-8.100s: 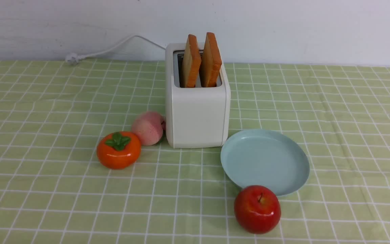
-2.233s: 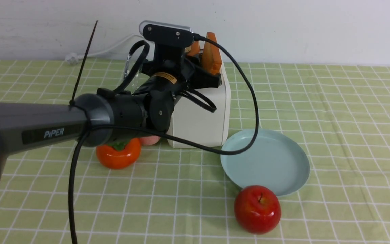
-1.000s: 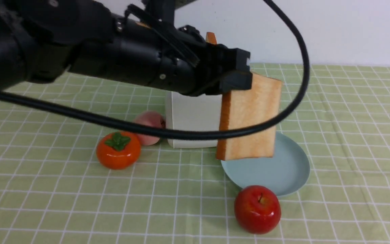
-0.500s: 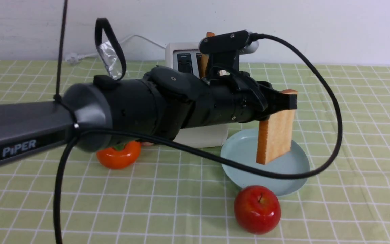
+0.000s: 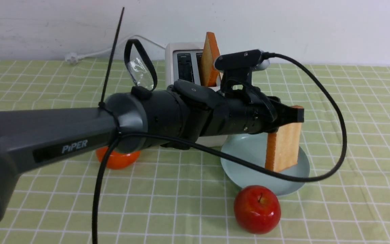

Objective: Take toasted bread from bread machine on green coffee tablecloth place on plate.
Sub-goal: 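Place the slice of bread on the plate with the left gripper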

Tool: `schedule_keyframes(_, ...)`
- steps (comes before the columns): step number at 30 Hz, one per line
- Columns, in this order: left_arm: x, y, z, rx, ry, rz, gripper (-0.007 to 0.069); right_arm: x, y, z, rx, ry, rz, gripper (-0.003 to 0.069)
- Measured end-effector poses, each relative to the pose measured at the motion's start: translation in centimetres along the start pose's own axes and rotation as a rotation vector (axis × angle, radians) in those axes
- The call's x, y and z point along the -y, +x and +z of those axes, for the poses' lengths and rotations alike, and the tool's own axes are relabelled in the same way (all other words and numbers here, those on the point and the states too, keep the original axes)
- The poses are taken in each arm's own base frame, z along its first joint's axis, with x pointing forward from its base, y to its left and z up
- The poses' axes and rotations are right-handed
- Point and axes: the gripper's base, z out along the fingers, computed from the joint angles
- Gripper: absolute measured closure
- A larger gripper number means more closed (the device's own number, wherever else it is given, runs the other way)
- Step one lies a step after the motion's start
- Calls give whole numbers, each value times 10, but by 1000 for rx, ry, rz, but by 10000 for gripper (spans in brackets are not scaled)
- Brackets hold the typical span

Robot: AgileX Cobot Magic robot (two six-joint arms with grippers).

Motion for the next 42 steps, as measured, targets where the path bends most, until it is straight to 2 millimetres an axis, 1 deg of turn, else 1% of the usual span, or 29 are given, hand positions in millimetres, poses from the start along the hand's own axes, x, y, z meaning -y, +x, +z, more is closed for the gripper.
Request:
schedule_keyframes(3,-5,7,7,-16,-18,22,522,0,0,0,0,0,0,648)
schedule_keyframes(5,-7,8,9,-17,-26,37,522,0,0,0,-1,0,0,648)
schedule_keyframes(14,-10,7,9,0,-60,86,522,0,1,0,-6,-2,0,645)
schedule_keyframes(21,-11,10,11,-8,-59,86,489,-1,1,0,-8,-13,7,643)
schedule_keyframes(26,-11,11,13,-16,-54,84,484,-1,1,0,-10,-15,8,643)
schedule_keyframes(29,-11,12,13,-18,-49,72,503,-2,1,0,-9,-17,10,643)
schedule_keyframes(30,-11,12,13,-19,-46,65,521,-2,1,0,-9,-19,11,643)
schedule_keyframes(42,-8,13,13,-34,-15,34,526,-2,1,0,-9,-19,-7,643)
